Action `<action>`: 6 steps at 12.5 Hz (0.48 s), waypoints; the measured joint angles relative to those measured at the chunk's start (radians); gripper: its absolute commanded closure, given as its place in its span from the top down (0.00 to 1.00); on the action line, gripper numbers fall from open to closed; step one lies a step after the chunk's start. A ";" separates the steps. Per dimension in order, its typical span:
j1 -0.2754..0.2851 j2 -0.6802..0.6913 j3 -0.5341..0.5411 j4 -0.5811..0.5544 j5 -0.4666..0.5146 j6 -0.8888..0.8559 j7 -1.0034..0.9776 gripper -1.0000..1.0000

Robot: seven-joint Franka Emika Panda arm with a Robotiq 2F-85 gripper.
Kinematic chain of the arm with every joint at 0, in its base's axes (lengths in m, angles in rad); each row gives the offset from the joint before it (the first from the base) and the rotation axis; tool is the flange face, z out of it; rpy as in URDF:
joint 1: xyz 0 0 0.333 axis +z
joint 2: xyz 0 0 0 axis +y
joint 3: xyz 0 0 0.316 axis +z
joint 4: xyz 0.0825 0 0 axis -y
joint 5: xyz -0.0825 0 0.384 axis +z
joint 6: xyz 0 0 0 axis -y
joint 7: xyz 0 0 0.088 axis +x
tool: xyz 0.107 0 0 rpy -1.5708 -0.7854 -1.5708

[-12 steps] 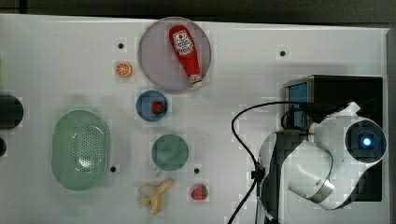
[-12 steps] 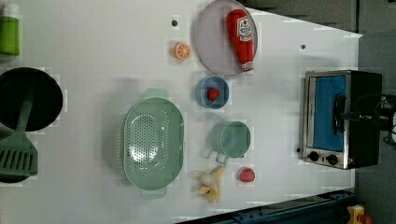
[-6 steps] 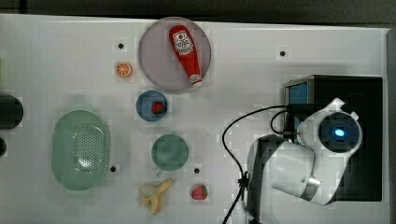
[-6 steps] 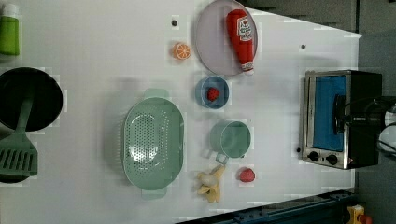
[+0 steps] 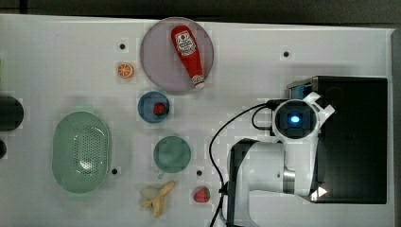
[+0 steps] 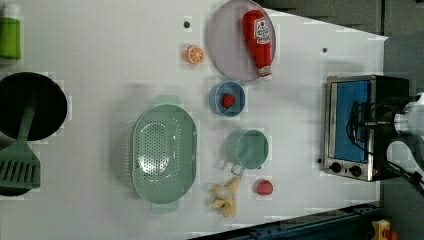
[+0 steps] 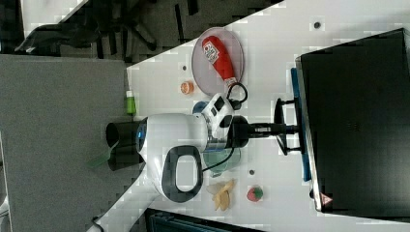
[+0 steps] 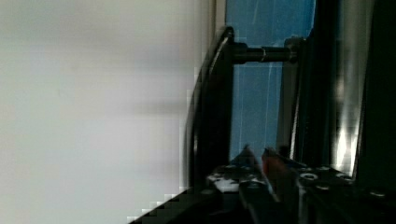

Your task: Flap open oven.

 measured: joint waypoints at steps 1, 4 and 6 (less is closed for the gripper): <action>-0.001 0.001 0.020 0.000 -0.038 -0.007 0.039 0.18; 0.023 0.023 0.050 -0.012 -0.140 0.001 0.154 0.18; 0.047 0.058 0.074 -0.008 -0.227 -0.010 0.283 0.18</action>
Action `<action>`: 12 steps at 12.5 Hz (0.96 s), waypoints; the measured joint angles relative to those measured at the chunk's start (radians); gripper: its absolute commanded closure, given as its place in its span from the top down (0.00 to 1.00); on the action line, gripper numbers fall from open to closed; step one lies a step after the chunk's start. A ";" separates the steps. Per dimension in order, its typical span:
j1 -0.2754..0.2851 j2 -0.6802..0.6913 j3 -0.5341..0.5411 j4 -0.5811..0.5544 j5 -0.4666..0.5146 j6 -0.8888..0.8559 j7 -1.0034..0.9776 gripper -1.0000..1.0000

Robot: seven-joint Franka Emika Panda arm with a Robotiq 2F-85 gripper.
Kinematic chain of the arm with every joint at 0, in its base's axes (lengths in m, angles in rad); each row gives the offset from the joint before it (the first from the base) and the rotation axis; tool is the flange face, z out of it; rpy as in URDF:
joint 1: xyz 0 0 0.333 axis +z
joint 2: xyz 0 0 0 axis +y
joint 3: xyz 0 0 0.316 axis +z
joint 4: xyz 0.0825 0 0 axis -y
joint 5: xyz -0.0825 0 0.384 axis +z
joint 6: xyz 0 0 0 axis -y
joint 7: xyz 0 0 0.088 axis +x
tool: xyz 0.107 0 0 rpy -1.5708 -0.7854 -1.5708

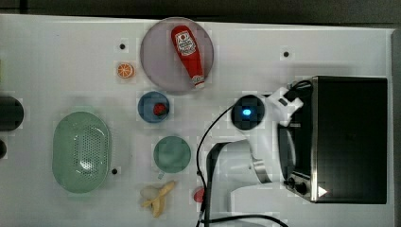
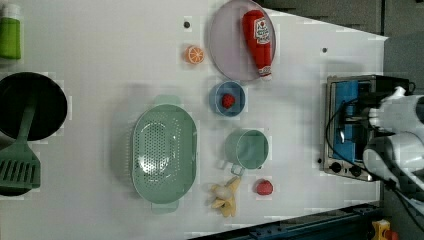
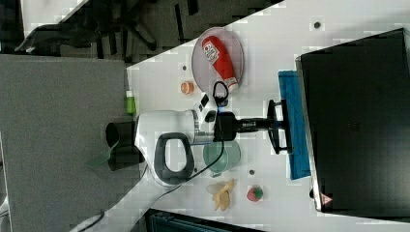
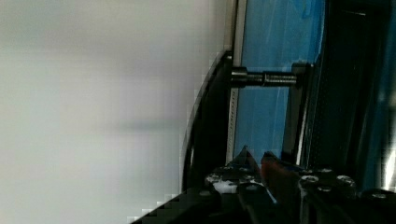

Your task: Flap open oven.

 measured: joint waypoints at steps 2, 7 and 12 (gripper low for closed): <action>0.029 0.043 0.049 0.000 -0.084 -0.016 0.148 0.18; 0.149 0.254 0.087 0.014 -0.218 0.006 0.448 0.18; 0.186 0.312 0.084 0.023 -0.230 -0.015 0.583 0.18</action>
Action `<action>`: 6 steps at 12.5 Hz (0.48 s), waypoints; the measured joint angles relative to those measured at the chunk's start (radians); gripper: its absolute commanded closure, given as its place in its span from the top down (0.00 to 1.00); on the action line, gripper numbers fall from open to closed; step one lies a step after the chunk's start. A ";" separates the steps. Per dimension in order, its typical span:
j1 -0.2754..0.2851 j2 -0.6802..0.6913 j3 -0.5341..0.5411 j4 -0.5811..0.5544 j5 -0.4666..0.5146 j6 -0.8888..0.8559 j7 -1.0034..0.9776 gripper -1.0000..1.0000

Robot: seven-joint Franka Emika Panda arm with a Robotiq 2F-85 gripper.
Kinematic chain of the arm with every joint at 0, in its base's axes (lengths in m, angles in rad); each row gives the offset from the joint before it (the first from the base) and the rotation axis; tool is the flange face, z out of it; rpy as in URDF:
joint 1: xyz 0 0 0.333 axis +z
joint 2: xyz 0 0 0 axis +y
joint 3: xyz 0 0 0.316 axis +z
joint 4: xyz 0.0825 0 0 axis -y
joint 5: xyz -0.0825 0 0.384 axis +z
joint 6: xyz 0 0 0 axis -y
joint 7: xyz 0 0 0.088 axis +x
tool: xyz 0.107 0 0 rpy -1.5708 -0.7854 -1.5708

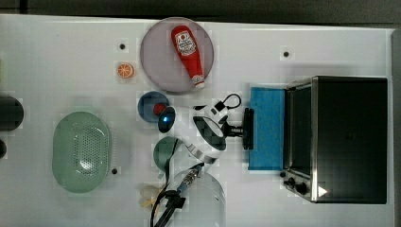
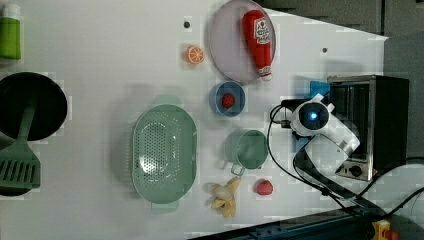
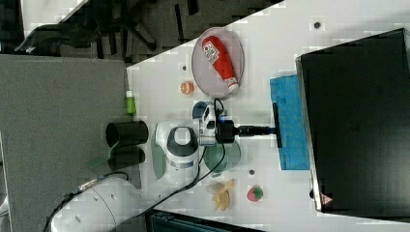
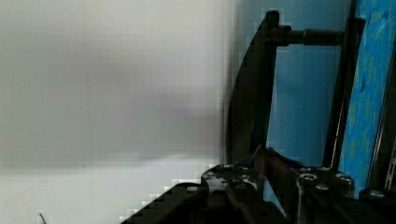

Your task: Flap open oven.

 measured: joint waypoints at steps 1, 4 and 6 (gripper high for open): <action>-0.002 -0.004 0.000 -0.002 0.000 0.001 0.003 0.18; -0.004 -0.015 0.003 -0.006 0.037 0.005 0.016 0.18; -0.004 -0.065 0.003 -0.008 0.184 0.023 0.022 0.18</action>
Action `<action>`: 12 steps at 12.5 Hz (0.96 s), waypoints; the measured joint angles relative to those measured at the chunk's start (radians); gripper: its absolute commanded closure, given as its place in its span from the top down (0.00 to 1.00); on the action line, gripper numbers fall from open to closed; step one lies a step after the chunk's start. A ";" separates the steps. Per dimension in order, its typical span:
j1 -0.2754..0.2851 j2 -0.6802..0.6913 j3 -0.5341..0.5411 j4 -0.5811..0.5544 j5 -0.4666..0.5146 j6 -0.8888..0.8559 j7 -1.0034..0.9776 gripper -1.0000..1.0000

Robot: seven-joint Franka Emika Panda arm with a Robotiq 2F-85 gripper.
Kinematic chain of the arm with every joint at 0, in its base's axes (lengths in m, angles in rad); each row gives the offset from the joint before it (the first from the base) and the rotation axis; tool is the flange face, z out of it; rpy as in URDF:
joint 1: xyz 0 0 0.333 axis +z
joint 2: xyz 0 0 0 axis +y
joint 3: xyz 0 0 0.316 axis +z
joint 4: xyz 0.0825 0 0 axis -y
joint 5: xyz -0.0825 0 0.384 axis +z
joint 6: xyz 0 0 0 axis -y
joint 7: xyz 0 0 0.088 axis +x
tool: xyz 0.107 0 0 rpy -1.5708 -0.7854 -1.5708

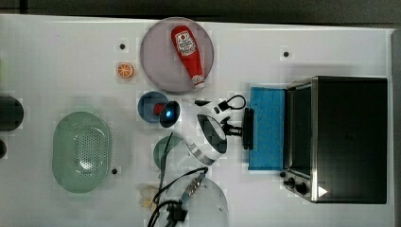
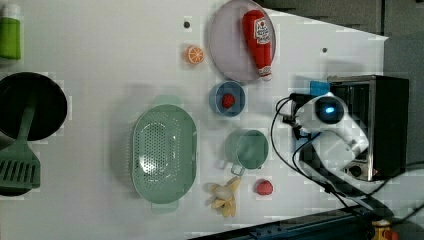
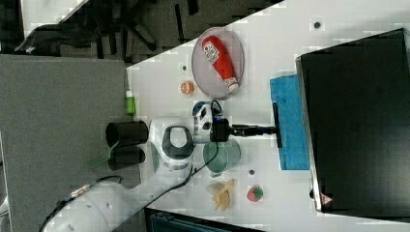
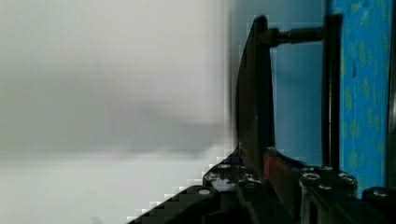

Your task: Flap open oven.

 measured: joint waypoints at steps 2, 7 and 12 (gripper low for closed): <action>0.001 -0.105 0.001 -0.002 0.183 -0.003 0.000 0.18; 0.009 -0.470 -0.005 0.039 0.512 -0.171 0.012 0.18; 0.006 -0.641 -0.008 0.146 0.680 -0.399 0.018 0.18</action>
